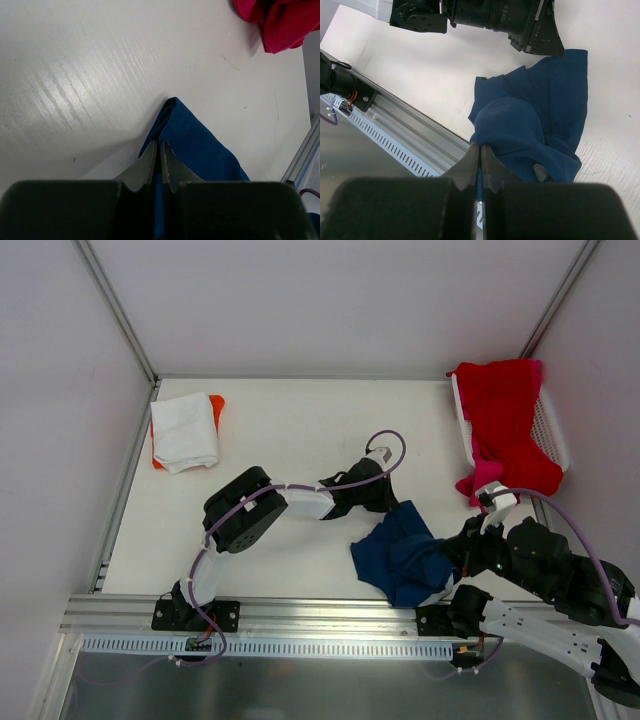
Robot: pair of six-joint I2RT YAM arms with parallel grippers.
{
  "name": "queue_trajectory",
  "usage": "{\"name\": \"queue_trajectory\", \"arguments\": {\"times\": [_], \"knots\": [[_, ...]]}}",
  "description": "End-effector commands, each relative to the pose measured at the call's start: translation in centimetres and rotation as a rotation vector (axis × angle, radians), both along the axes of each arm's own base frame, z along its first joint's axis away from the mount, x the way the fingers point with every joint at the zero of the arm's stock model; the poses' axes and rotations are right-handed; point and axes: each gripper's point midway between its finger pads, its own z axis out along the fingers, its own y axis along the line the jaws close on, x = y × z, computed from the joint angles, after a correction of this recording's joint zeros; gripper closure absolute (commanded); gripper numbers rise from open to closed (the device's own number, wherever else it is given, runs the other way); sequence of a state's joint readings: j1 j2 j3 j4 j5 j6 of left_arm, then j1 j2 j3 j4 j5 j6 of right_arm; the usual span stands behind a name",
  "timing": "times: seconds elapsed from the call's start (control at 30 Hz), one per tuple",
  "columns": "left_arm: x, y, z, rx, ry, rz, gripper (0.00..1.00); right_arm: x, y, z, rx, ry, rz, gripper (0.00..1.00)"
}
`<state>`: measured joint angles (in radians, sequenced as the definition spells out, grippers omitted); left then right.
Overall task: Fold and stack the t-shirts
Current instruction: Move the tshirt to the center of the board
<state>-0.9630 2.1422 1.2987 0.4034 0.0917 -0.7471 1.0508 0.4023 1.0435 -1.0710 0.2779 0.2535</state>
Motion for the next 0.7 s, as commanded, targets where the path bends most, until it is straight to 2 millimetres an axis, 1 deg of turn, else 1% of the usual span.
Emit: {"name": "queue_trajectory", "arguments": {"times": [0.0,0.1,0.2,0.23,0.27,0.3,0.33,0.37,0.4,0.43,0.47,0.5,0.53,0.57,0.6,0.63,0.67], "knots": [[0.4,-0.2,0.8,0.014,-0.027,0.016,1.00,0.3,-0.2,0.0,-0.008,-0.007,-0.021,1.00],[0.5,0.0,1.3,0.020,-0.036,0.020,1.00,0.4,-0.2,0.0,-0.010,-0.007,-0.025,1.00],[0.7,0.8,2.8,0.041,-0.078,0.024,1.00,0.6,-0.3,-0.1,-0.018,-0.009,-0.034,1.00],[0.8,1.3,4.8,0.039,-0.121,0.018,1.00,0.7,-0.4,-0.1,-0.021,-0.014,-0.043,1.00],[1.2,2.4,5.2,0.079,-0.146,0.046,1.00,0.8,-0.5,0.0,-0.020,-0.019,-0.050,1.00],[1.5,3.2,6.5,0.088,-0.176,0.058,1.00,0.9,-0.7,0.0,-0.023,-0.023,-0.057,1.00],[1.6,4.3,9.5,0.085,-0.242,0.055,1.00,1.2,-1.0,0.2,-0.022,-0.037,-0.077,1.00],[1.6,5.5,10.3,0.121,-0.258,0.062,1.00,1.3,-1.2,0.6,-0.014,-0.048,-0.088,1.00],[2.1,6.7,11.7,0.143,-0.295,0.093,1.00,1.5,-1.4,1.0,-0.009,-0.059,-0.100,1.00],[2.1,8.1,15.3,0.132,-0.364,0.101,1.00,1.8,-1.5,1.2,-0.015,-0.068,-0.115,1.00],[2.1,9.2,16.8,0.142,-0.394,0.111,1.00,1.9,-1.5,1.6,-0.012,-0.074,-0.120,1.00],[2.1,10.8,18.0,0.175,-0.418,0.141,1.00,2.0,-1.6,2.3,-0.009,-0.086,-0.120,1.00],[1.5,12.4,21.4,0.158,-0.477,0.152,1.00,2.1,-1.5,2.6,-0.013,-0.089,-0.123,1.00],[1.2,13.4,22.8,0.161,-0.500,0.161,1.00,2.3,-1.1,2.6,-0.035,-0.082,-0.116,1.00],[0.7,14.7,23.6,0.184,-0.508,0.166,1.00,2.3,-0.9,3.1,-0.033,-0.084,-0.109,1.00],[0.1,16.4,26.7,0.159,-0.557,0.193,1.00,2.3,-0.4,3.3,-0.038,-0.081,-0.091,1.00],[-0.4,17.3,27.7,0.161,-0.570,0.200,1.00,2.6,0.2,3.2,-0.057,-0.072,-0.081,1.00]]}}
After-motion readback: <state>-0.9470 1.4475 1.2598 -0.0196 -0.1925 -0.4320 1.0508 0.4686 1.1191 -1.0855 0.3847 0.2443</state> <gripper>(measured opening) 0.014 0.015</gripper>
